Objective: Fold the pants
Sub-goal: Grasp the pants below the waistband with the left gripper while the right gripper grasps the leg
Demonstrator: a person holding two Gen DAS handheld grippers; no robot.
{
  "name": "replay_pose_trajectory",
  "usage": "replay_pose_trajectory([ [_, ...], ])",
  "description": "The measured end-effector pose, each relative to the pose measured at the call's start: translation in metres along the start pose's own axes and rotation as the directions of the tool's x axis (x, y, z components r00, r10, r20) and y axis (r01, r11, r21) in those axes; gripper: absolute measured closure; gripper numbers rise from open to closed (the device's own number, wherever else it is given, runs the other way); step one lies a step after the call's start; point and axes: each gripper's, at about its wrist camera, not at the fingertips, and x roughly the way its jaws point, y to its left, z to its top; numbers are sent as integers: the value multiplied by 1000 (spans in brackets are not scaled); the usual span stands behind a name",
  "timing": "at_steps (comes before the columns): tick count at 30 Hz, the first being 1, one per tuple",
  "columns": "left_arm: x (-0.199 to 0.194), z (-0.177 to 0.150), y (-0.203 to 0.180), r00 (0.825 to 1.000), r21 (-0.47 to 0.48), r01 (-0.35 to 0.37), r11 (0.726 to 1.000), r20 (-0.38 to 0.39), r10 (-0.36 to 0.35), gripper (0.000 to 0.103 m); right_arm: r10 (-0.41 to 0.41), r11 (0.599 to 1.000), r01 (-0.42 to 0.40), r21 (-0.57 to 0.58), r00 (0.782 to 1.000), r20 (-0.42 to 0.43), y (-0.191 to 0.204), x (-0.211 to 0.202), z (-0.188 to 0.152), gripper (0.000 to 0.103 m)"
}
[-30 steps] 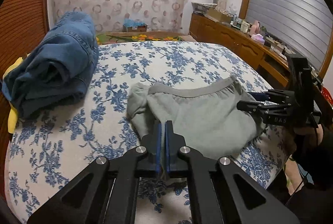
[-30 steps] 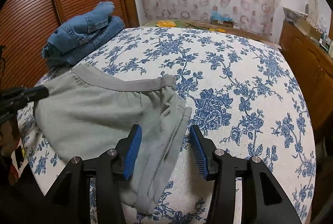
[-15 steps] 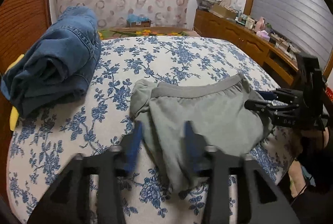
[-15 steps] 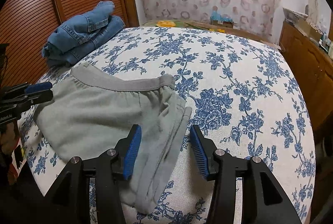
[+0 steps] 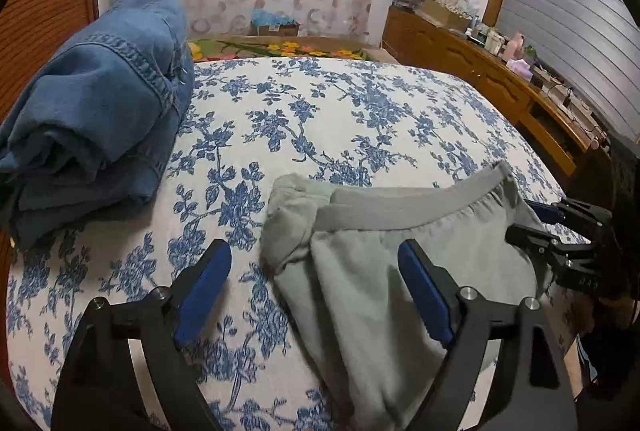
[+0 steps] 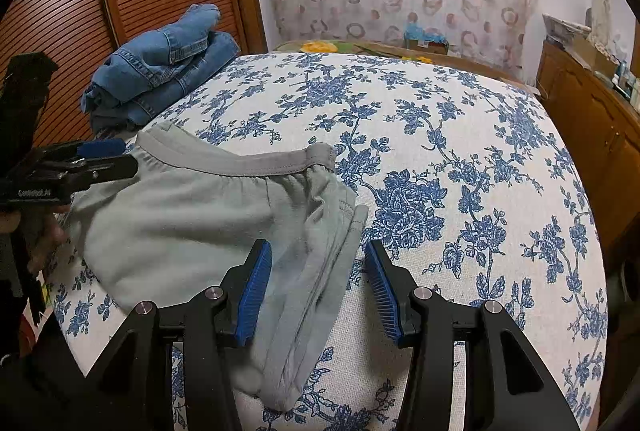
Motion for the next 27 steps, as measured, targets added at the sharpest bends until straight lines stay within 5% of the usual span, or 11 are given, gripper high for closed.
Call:
replay_pose_trajectory([
  [27, 19, -5, -6, 996, 66, -65, 996, -51, 69, 13, -8, 1000, 8, 10, 1000, -10, 1, 1, 2, 52],
])
